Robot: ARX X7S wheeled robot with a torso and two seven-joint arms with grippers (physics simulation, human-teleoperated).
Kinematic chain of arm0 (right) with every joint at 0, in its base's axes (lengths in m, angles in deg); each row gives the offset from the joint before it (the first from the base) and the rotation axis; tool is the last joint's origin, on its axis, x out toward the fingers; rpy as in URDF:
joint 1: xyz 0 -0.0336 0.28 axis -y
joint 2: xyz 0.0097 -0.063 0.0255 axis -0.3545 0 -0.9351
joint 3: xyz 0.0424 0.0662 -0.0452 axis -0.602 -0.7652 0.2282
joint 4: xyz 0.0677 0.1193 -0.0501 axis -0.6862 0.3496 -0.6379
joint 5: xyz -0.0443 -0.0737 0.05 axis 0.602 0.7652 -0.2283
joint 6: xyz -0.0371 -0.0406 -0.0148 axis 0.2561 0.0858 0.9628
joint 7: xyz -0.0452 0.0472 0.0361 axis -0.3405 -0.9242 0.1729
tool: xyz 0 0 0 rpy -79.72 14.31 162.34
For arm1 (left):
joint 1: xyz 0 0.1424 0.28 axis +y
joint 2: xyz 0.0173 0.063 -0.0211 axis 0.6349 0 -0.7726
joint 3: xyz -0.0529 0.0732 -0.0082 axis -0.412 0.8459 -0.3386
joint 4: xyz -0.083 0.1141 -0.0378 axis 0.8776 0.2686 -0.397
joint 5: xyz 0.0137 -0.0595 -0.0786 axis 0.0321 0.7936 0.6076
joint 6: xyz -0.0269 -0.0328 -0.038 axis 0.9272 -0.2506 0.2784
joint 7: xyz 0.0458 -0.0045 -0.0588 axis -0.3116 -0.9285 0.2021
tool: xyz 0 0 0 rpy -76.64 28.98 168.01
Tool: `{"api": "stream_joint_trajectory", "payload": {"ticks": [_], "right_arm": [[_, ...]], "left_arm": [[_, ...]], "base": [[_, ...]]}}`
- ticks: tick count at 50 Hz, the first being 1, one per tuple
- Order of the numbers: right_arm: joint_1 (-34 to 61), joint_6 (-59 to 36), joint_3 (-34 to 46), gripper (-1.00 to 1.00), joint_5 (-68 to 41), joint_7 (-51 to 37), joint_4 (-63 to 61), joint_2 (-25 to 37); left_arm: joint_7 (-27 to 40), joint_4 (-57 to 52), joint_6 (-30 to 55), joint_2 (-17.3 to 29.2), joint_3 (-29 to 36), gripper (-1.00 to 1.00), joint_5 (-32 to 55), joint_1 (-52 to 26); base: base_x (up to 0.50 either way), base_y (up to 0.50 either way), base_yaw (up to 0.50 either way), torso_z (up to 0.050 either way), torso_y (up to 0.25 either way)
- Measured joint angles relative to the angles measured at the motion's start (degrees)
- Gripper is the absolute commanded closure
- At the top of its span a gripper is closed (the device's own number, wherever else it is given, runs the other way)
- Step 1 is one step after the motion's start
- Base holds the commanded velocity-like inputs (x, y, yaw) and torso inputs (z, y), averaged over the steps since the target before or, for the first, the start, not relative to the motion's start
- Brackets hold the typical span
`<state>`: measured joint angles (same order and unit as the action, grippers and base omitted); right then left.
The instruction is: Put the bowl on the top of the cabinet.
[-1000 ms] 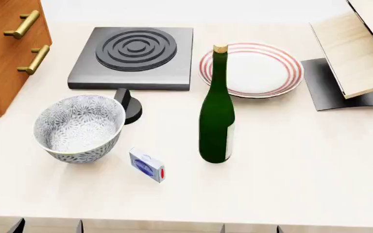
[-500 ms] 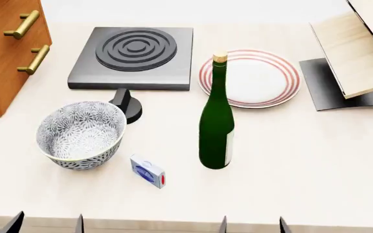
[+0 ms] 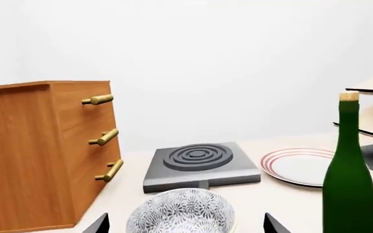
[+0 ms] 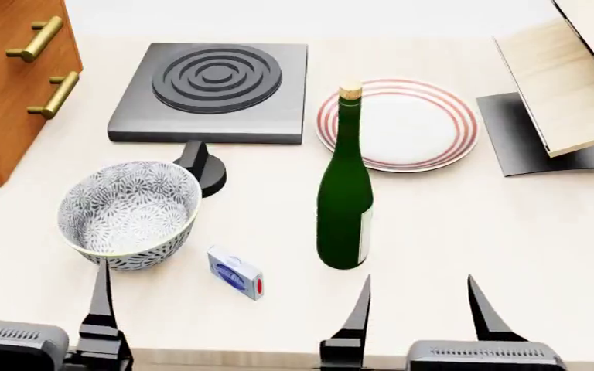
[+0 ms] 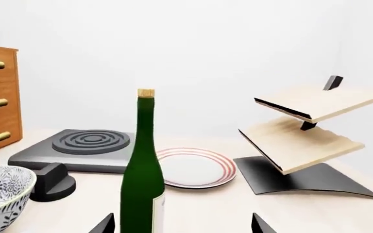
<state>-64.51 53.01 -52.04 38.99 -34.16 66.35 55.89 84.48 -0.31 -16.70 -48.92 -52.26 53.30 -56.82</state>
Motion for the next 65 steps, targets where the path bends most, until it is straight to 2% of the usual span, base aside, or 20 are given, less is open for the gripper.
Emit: {"api": "stream_joint_trajectory", "payload": {"ticks": [25, 31, 42, 52, 65], "right_arm": [[-0.1, 1.8, 0.3, -1.0, -3.7, -0.1, -2.0, 1.7], [-0.2, 2.1, 0.5, -1.0, -3.9, -0.4, -2.1, 2.0], [-0.1, 1.9, 0.7, -1.0, -4.9, -0.9, -2.2, 2.4], [0.0, 2.3, 1.1, -1.0, -5.0, -1.5, -2.0, 2.8], [0.0, 2.5, 1.4, -1.0, -5.7, -2.1, -1.9, 3.2]], "left_arm": [[1.3, -4.7, 3.8, 1.1, 0.0, -1.0, 1.4, -0.8], [1.5, -5.1, 4.0, 1.3, 0.2, -1.0, 1.6, -0.8], [2.0, -5.3, 4.0, 1.7, 0.4, -1.0, 1.9, -0.7], [2.3, -5.4, 3.9, 2.0, 0.7, -1.0, 2.2, -0.7], [2.8, -5.3, 3.5, 2.4, 0.8, -1.0, 2.6, -0.5]], "base": [[0.0, 0.22, 0.0, 0.0, 0.0], [0.0, 0.48, 0.0, 0.0, 0.0], [0.0, 0.09, 0.0, 0.0, 0.0], [0.0, 0.45, 0.0, 0.0, 0.0], [0.0, 0.13, 0.0, 0.0, 0.0]]}}
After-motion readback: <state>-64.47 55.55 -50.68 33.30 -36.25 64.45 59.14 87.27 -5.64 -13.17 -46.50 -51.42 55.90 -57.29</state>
